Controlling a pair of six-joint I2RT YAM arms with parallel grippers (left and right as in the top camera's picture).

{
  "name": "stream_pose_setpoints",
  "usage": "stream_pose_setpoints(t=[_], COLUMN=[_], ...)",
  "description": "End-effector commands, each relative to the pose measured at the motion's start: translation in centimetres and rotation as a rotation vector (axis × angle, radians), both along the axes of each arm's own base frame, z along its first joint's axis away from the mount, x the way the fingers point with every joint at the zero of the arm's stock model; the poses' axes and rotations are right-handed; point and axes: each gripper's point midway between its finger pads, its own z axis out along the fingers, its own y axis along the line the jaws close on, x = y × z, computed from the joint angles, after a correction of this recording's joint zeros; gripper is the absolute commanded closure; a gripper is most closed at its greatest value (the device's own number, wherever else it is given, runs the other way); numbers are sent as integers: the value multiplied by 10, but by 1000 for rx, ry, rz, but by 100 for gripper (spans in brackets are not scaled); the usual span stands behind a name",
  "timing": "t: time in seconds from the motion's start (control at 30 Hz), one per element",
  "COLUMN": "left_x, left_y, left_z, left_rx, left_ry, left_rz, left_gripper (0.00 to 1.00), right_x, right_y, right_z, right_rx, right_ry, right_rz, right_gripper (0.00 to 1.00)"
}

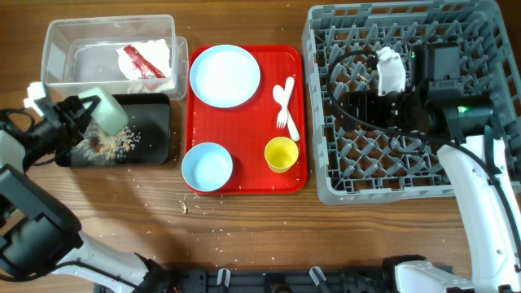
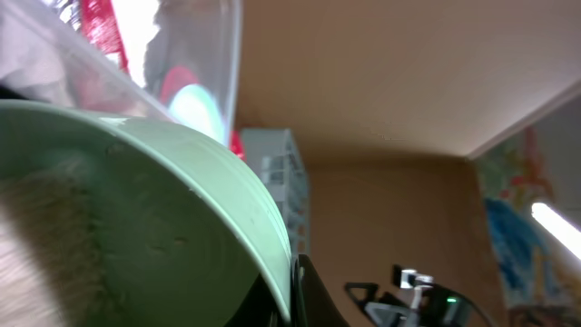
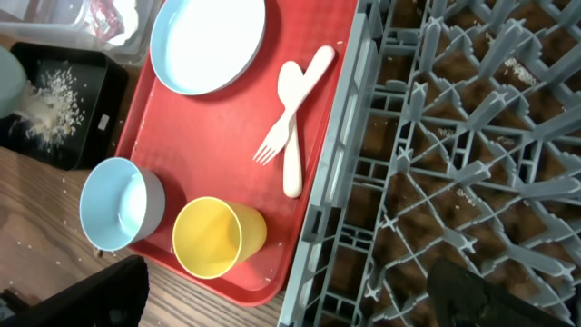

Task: Sort waste into correct bins and load items into the dishwasher rack
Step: 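Tip the green bowl over the black tray to dump the rice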

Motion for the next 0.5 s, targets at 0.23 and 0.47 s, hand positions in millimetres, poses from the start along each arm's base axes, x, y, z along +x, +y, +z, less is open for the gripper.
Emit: stream_pose_setpoints(t=[0.23, 0.47], left_x=[-5, -3], left_y=[15, 18], left_z=[19, 20], left_rx=[-174, -269], left_ry=[13, 109], left_rz=[36, 42], left_gripper=[96, 96], right_x=[4, 5], right_y=[2, 2], right_z=[4, 5], right_rx=[-7, -7], right_ry=[-24, -27], right_rz=[13, 13], right_gripper=[0, 0])
